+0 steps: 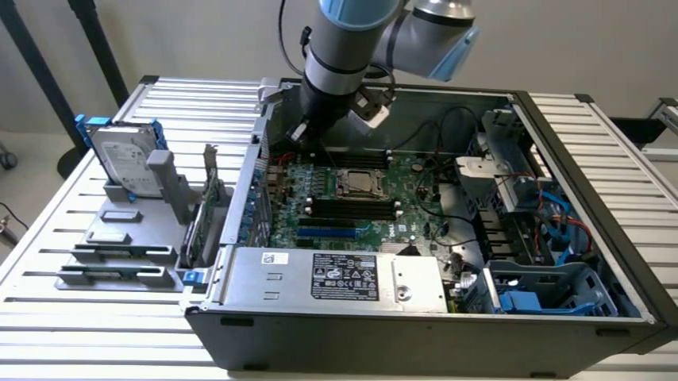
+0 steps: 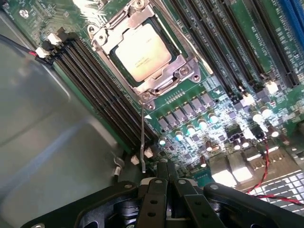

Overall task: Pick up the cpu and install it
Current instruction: 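Install the first cpu locking lever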

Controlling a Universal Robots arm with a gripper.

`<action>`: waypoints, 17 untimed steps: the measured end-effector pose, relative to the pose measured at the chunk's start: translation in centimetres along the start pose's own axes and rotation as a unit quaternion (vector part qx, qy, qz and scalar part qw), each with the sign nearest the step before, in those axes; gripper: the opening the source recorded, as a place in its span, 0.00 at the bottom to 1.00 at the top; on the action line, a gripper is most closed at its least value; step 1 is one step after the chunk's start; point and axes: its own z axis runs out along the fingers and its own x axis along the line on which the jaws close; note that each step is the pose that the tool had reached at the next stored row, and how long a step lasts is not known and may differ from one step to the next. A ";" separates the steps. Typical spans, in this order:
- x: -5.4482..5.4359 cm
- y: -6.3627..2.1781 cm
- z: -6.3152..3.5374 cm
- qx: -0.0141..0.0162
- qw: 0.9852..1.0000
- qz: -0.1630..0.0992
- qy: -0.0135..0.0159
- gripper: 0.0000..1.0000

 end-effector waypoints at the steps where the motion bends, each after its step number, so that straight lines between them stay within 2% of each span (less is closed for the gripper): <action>1: 0.0 0.00 0.00 0.001 1.000 0.000 0.005 0.11; 2: 0.0 0.00 0.01 0.001 1.000 -0.001 0.011 0.11; 3: 0.0 0.00 0.00 0.001 1.000 -0.002 0.015 0.11; 5: 0.0 0.00 0.00 -0.002 1.000 -0.004 0.021 0.11; 6: 0.0 0.00 -0.01 -0.004 1.000 -0.005 0.023 0.11; 12: 0.0 0.00 0.00 -0.020 0.999 -0.009 0.035 0.11; 15: 0.0 0.00 0.00 -0.030 0.999 -0.012 0.043 0.11; 17: 0.0 0.00 -0.02 -0.036 0.998 -0.014 0.047 0.11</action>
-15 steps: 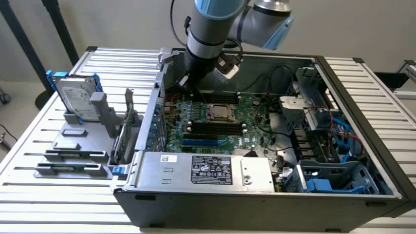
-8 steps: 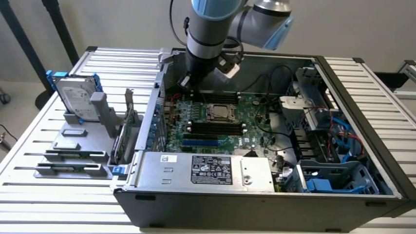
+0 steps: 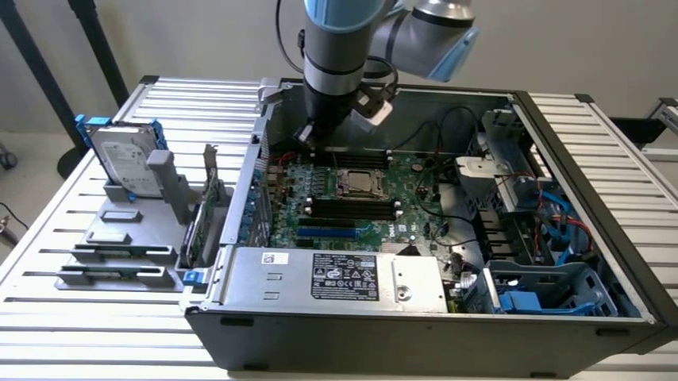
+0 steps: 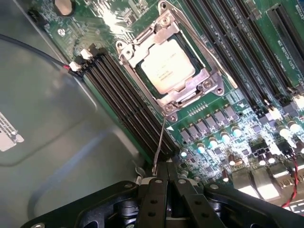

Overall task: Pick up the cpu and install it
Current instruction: 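Install the first cpu locking lever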

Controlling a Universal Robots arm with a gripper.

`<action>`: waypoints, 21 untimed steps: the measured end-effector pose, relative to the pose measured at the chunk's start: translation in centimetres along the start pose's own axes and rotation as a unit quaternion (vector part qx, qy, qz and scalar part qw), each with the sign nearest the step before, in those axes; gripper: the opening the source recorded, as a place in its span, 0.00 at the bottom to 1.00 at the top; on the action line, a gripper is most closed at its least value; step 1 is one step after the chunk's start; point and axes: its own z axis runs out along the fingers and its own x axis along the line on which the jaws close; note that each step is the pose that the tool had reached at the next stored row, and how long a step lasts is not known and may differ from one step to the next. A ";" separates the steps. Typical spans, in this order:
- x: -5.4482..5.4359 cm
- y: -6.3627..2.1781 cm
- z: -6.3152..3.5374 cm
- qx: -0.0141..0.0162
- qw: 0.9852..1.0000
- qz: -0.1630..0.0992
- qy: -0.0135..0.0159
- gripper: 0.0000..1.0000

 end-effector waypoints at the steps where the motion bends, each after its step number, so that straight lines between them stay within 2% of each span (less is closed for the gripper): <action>1: 0.0 -0.01 -0.03 -0.003 1.000 -0.001 0.002 0.11; 3: 0.0 -0.04 -0.14 -0.008 1.000 -0.002 0.006 0.11; 8: 0.1 -0.13 -0.47 -0.016 1.000 -0.004 0.012 0.11; 10: 0.1 -0.12 -0.47 -0.022 1.000 -0.006 0.017 0.11; 14: 0.2 0.00 -0.48 -0.036 0.999 -0.012 0.027 0.11; 16: 0.3 0.11 -0.47 -0.041 0.999 -0.015 0.031 0.11; 18: 0.4 0.23 -0.39 -0.044 0.998 -0.017 0.034 0.11; 21: 0.3 0.31 -0.18 -0.045 0.998 -0.017 0.034 0.11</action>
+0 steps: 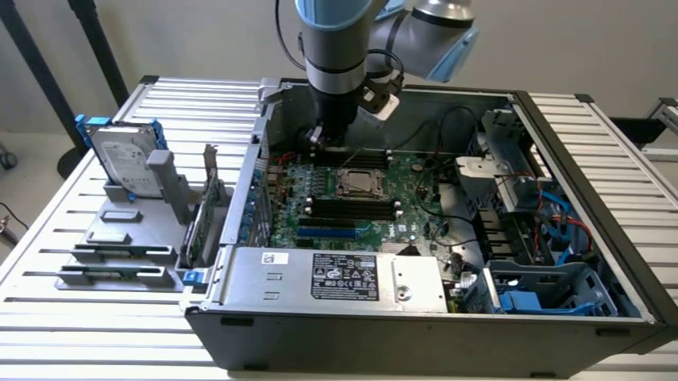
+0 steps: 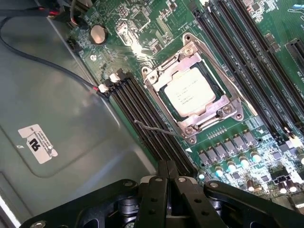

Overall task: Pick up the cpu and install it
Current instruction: 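Install the first cpu locking lever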

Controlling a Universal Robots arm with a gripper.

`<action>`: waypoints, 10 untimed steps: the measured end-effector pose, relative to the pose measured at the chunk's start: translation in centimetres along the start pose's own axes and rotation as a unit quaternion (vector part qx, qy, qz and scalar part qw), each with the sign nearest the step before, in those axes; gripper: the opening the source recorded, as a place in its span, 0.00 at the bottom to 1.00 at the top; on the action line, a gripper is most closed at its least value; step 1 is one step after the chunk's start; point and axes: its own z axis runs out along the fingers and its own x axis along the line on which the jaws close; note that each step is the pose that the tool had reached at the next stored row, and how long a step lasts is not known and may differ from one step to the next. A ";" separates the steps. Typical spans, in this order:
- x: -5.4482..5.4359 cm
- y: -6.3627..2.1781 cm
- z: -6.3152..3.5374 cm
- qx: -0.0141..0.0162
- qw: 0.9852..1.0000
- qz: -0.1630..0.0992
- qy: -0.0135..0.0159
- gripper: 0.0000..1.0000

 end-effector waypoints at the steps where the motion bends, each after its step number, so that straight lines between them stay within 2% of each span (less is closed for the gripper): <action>1: 0.0 0.01 0.04 0.000 1.000 0.000 0.000 0.11; 3: 0.0 0.03 0.15 -0.001 1.000 0.000 -0.001 0.11; 5: -0.1 0.05 0.33 -0.004 1.000 0.000 -0.005 0.11; 8: -0.1 0.07 0.60 -0.010 1.000 -0.001 -0.014 0.11; 10: 0.0 0.12 0.86 -0.012 1.000 -0.001 -0.017 0.11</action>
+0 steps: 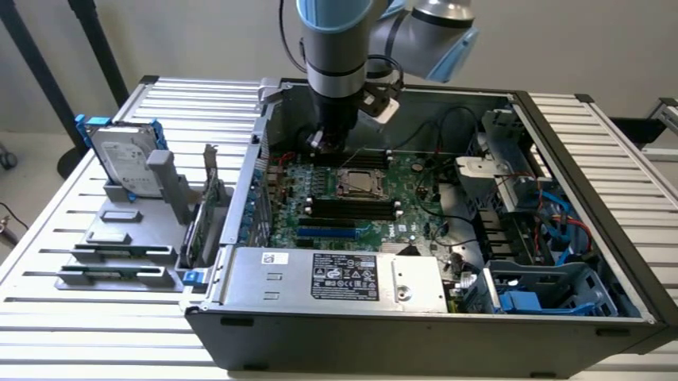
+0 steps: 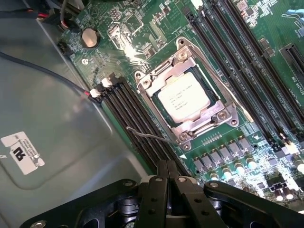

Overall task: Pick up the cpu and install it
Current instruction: 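Install the first cpu locking lever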

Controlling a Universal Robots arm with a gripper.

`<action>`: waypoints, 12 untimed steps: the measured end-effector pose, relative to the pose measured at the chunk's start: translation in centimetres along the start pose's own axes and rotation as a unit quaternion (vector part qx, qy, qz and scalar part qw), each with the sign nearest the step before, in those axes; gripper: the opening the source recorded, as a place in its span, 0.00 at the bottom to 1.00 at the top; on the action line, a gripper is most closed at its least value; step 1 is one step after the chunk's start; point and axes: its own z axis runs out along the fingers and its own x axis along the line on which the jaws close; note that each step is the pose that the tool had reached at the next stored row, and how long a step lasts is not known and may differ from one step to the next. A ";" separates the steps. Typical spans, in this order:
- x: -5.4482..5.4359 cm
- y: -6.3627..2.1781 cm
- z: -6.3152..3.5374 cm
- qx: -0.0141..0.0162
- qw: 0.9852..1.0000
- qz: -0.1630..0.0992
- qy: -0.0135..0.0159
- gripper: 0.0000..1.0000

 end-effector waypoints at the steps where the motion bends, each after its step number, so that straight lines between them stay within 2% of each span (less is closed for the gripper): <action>1: 0.0 0.03 0.17 0.000 1.000 0.000 -0.001 0.11; 12: -0.3 0.34 2.11 -0.001 1.000 0.000 -0.001 0.11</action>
